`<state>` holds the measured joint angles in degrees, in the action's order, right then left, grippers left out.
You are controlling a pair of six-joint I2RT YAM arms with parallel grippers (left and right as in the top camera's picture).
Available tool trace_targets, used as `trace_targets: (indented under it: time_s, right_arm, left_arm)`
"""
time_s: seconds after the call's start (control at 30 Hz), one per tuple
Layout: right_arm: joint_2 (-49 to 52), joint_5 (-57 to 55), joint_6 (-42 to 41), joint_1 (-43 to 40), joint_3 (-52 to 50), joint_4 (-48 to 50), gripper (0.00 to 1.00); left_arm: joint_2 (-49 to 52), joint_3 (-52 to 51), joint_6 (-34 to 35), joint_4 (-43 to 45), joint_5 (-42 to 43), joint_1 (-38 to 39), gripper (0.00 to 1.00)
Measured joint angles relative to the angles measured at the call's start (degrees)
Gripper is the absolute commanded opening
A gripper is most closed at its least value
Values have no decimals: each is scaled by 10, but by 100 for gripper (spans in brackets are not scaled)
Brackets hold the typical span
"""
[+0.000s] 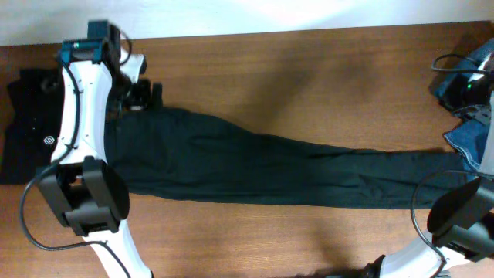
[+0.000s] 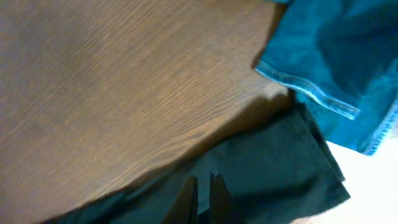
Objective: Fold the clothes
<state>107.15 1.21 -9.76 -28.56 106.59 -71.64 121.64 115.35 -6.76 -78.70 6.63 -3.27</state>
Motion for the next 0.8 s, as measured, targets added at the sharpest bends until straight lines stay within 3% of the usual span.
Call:
trace_targets:
  time_s: [0.33,0.57,0.8]
  right_arm:
    - [42,26,13,2,-5,-14,4]
    - [42,28,18,5,-45,-16,4]
    - [42,30,40,34,-117,-20,3]
  left_arm:
    - [1,-142,-5,33,1,6,0]
    - [1,-229,41,145,-97,6,1]
    - [1,-280,60,238,-128,6,1]
